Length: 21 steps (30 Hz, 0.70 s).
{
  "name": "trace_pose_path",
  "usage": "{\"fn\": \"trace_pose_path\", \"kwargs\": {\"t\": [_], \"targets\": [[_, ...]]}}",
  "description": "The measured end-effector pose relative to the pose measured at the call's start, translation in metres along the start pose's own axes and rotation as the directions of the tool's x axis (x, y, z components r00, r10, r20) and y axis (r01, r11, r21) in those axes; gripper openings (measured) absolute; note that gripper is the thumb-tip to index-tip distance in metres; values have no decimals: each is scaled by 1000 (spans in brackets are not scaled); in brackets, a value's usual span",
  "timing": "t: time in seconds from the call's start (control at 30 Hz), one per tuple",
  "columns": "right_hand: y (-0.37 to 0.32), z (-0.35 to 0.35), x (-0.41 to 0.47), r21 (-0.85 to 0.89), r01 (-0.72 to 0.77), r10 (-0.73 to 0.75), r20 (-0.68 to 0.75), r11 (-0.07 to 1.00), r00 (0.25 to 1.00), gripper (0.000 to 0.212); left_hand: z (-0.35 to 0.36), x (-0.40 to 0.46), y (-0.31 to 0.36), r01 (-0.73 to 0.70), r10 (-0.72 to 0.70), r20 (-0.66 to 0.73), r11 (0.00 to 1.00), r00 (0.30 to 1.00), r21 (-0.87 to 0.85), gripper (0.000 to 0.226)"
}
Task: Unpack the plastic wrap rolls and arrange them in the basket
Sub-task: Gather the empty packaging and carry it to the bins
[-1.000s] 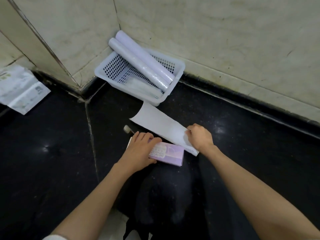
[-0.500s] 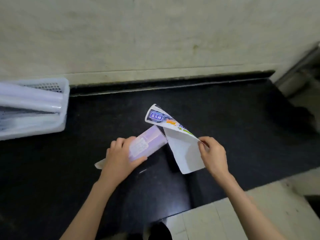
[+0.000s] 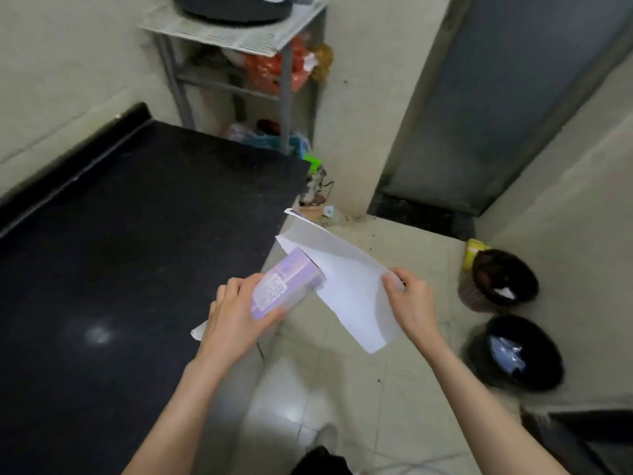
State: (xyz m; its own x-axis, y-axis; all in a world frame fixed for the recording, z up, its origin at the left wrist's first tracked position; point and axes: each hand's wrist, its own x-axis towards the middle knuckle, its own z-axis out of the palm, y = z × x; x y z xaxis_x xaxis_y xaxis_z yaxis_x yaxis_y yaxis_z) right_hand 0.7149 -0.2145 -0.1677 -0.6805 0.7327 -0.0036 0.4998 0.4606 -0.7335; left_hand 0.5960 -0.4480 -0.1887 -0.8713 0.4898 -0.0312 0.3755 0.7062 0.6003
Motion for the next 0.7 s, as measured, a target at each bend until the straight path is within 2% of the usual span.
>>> {"fn": "trace_pose_path", "kwargs": {"t": [0.07,0.17,0.23,0.27,0.4,0.5,0.6,0.7], "targets": [[34,-37,17,21,-57,58,-77,998,995,19,33,29,47,-73,74,67,997,995,-27,63],[77,-95,30,47,-143,150,-199,989,968,37,83,58,117,-189,201,193,979,960,-81,63],[107,-128,35,85,-251,264,-239,964,934,24,112,74,159,-217,246,276,967,929,-132,63],[122,-144,37,113,-296,316,-263,948,912,17,125,82,179,-229,268,318,961,910,-153,63],[182,-195,47,233,-425,483,-351,875,802,21,182,117,255,-290,350,477,936,806,-197,62],[229,-223,58,337,-532,629,-373,777,682,22,232,144,311,-326,398,582,917,709,-230,61],[277,-247,78,409,-605,731,-384,683,564,22,294,166,360,-245,369,675,929,638,-276,53],[330,-264,103,492,-658,821,-355,571,447,24,363,185,395,-120,256,820,966,511,-227,50]]}}
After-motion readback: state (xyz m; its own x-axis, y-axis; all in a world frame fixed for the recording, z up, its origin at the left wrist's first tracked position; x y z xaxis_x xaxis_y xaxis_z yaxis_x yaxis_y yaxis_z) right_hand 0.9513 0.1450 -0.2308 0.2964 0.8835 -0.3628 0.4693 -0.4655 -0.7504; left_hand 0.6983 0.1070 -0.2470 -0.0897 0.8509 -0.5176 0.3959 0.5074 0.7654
